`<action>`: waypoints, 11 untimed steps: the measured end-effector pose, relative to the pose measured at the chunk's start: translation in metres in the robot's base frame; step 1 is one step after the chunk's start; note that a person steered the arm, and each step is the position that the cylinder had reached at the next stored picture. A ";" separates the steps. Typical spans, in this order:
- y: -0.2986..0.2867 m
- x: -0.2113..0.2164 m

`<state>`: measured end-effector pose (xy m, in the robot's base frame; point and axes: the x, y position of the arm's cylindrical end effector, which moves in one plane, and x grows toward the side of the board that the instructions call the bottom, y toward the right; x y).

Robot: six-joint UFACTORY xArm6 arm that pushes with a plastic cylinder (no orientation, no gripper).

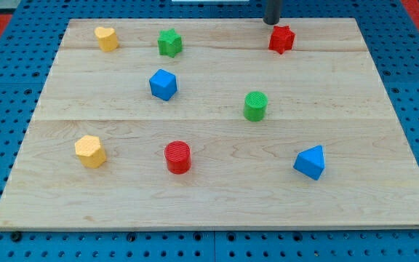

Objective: Push the green star towards to blue cube

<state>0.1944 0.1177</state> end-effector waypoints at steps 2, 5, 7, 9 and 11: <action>-0.085 0.001; -0.177 0.000; -0.197 0.030; -0.198 0.034; -0.198 0.067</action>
